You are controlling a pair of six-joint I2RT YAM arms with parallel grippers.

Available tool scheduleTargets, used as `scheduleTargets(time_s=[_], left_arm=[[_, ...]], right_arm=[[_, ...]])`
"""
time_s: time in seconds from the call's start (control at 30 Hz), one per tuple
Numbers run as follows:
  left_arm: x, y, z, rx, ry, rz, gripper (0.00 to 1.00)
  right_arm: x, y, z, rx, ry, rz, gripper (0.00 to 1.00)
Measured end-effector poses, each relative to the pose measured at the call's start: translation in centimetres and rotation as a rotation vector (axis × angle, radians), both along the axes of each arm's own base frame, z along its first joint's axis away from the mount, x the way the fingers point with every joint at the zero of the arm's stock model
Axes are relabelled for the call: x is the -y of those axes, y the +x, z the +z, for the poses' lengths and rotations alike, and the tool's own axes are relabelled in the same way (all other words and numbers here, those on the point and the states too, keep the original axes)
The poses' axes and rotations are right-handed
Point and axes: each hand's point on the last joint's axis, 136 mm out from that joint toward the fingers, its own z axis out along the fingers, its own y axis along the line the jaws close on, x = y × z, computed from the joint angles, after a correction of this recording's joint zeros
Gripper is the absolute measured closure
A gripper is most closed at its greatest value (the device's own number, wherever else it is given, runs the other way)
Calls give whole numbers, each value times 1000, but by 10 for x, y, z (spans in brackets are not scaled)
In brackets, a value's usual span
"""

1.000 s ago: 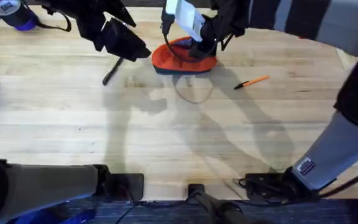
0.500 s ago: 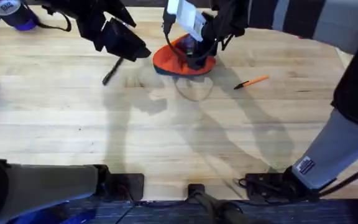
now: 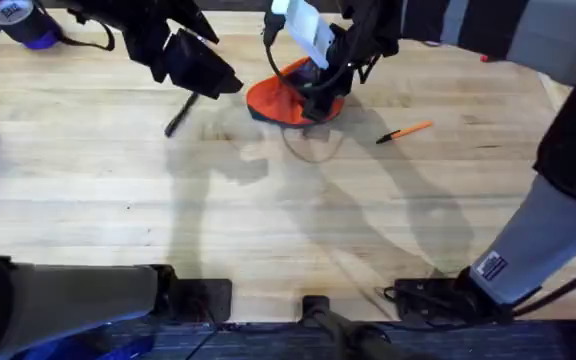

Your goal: Unzip the bag, pick up the pens from the table one at a time and place them inside, then zip the bag closed.

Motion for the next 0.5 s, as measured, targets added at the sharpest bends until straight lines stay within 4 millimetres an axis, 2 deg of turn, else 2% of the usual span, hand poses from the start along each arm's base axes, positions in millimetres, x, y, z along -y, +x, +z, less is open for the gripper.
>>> scheduleTargets(time_s=[0.3, 0.5], left_arm=[[0, 0, 0, 0, 0, 0, 7], [0, 0, 0, 0, 0, 0, 7]], right_arm=[[-4, -27, -6, -89, -40, 19, 5], [-10, -43, 13, -90, -28, 40, 5]])
